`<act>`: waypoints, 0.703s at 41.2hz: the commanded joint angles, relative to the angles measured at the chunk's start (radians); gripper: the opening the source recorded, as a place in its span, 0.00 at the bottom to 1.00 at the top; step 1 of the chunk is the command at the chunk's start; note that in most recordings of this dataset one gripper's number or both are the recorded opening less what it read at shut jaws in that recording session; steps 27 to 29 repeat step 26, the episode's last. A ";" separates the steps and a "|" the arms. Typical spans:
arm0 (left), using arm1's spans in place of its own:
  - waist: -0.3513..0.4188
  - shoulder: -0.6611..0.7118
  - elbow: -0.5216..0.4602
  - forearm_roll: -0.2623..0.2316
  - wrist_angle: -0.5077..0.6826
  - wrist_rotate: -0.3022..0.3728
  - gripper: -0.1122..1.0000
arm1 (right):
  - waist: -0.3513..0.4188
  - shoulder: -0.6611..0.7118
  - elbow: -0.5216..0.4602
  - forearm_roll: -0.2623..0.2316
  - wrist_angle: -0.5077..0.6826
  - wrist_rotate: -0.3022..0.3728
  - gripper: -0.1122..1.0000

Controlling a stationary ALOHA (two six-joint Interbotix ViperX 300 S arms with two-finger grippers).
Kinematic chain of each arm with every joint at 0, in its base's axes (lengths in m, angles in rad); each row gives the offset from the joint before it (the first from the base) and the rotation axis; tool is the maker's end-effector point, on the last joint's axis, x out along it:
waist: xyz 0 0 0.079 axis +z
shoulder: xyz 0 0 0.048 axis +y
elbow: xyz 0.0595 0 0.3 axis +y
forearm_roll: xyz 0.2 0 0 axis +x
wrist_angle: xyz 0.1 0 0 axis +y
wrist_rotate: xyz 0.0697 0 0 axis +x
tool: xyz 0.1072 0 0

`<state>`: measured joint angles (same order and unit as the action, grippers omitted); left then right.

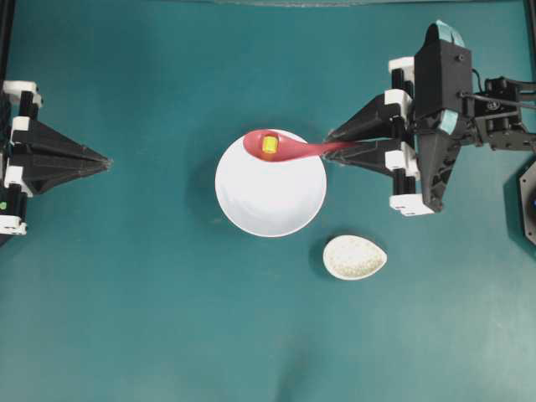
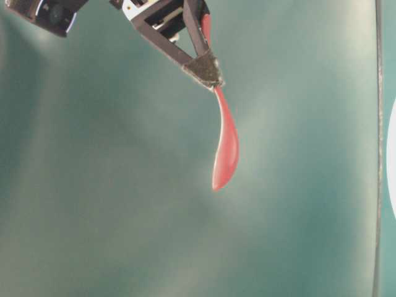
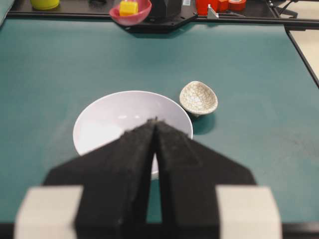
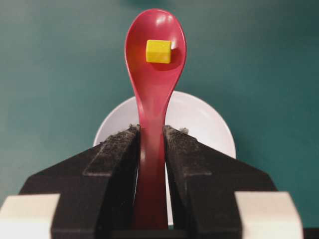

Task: Scoop the yellow hexagonal prism block from the bowl with a spoon using the right arm.
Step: 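Lift the spoon holding the yellow block up out of the bowl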

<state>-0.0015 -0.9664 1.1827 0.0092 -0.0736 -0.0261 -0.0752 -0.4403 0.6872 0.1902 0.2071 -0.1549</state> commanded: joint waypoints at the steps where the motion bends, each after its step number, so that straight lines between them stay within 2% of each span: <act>1: 0.000 0.008 -0.018 0.003 -0.003 -0.002 0.10 | 0.002 -0.012 -0.012 -0.002 -0.011 -0.003 0.30; 29: 0.000 0.006 -0.020 0.003 -0.009 -0.002 0.10 | 0.002 -0.012 -0.012 -0.005 -0.008 -0.008 0.30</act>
